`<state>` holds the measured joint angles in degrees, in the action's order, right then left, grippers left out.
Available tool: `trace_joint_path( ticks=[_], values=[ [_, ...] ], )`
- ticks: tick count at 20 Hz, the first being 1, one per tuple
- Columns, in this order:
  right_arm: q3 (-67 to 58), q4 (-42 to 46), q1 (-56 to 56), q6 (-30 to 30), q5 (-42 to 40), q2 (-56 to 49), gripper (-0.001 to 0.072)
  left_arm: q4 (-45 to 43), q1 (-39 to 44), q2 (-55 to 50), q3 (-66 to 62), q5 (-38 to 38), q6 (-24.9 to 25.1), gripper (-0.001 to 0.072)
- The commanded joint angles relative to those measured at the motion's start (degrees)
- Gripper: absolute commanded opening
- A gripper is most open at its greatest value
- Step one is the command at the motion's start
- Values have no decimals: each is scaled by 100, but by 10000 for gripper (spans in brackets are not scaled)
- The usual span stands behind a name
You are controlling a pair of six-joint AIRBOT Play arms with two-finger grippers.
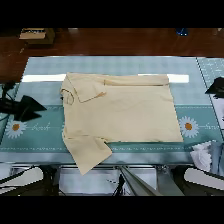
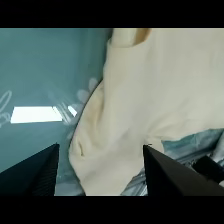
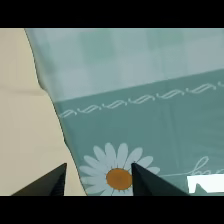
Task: Fold the shirts.
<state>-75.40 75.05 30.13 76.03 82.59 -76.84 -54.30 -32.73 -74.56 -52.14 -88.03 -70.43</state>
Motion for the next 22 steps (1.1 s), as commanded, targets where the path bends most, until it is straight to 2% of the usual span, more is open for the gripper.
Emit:
trace_joint_path(
  ticks=[1, 10, 14, 15, 16, 17, 18, 22],
  values=[
    [1143, -365, 155, -313, -254, 433, 489, -522, -26, 111, 890, -85, -57, 608],
    [1362, -470, 155, -330, -210, 433, 489, -516, 914, 107, 2216, 1075, 87, 594],
    [1362, -531, 155, -328, -164, 433, 489, 201, 1480, 107, 2232, 1764, 2, 582],
    [1362, -570, 155, -328, -146, 433, 489, 428, 1624, 105, 2232, 1926, 4, 468],
    [1362, -599, 155, -326, -133, 433, 489, 551, 1753, 105, 2232, 2033, 9, 253],
    [1362, -597, 155, -321, -111, 433, 489, 549, 1867, 105, 2232, 2055, 42, 94],
    [1362, -597, 155, -323, -87, 433, 489, 549, 1963, 105, 2232, 2031, 223, 29],
    [1550, -122, 184, -326, 28, 433, 490, 540, 1937, 114, 2232, 1816, 398, 30]
  ],
)
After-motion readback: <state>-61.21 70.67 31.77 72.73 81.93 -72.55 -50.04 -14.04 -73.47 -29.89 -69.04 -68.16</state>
